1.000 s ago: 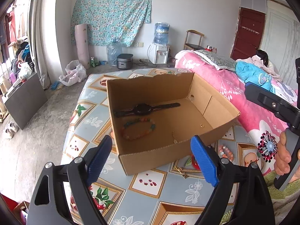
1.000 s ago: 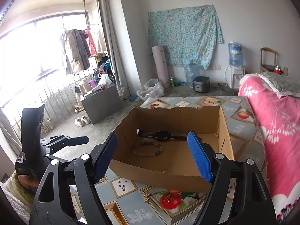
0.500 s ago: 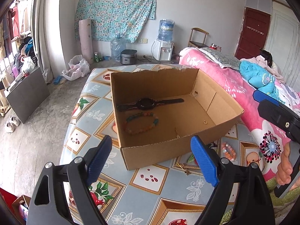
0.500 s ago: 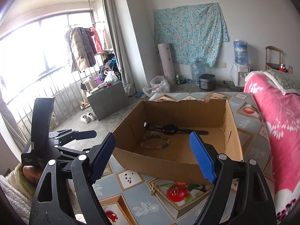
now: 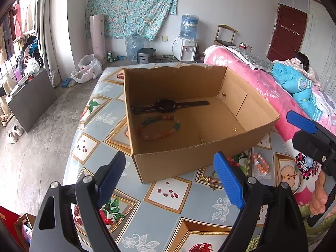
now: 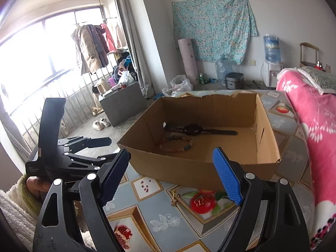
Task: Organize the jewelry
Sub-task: 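Withdraw both grippers from the box back toward the table, then move the right gripper to the gold butterfly charm on the apple tile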
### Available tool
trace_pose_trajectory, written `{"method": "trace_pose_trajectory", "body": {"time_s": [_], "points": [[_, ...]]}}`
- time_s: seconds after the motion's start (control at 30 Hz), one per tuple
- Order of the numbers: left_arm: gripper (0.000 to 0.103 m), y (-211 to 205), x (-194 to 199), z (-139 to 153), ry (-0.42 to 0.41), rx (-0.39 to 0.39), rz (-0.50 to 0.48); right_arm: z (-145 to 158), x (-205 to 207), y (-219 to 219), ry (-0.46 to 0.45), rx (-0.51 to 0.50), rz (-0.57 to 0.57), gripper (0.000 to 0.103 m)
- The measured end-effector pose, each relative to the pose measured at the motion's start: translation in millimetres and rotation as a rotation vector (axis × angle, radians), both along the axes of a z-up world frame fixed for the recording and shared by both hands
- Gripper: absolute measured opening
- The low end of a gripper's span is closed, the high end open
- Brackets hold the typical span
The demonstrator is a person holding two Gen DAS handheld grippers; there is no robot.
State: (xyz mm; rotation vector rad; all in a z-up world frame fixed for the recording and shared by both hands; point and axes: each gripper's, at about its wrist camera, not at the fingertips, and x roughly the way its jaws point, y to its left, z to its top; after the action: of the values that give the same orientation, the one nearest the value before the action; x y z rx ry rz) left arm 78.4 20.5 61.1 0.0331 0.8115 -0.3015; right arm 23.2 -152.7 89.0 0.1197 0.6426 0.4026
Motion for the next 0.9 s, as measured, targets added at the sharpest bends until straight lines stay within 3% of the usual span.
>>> {"method": "trace_pose_trajectory", "body": {"time_s": [0.3,0.5,0.73,0.9], "points": [[0.084,-3,-9,-34,0.055,-0.004,-0.016,-49,-11,-22,0.166,-0.071,-0.064,0.078],[0.084,-18,-17,-55,0.053,0.037,-0.064,-75,-7,-29,0.291,-0.099,-0.103,0.078],[0.084,-43,-22,-71,0.031,0.072,-0.176,-84,2,-20,0.344,-0.125,-0.107,0.078],[0.077,-62,-25,-78,-0.014,0.117,-0.251,-89,14,-16,0.364,-0.139,-0.108,0.076]]}}
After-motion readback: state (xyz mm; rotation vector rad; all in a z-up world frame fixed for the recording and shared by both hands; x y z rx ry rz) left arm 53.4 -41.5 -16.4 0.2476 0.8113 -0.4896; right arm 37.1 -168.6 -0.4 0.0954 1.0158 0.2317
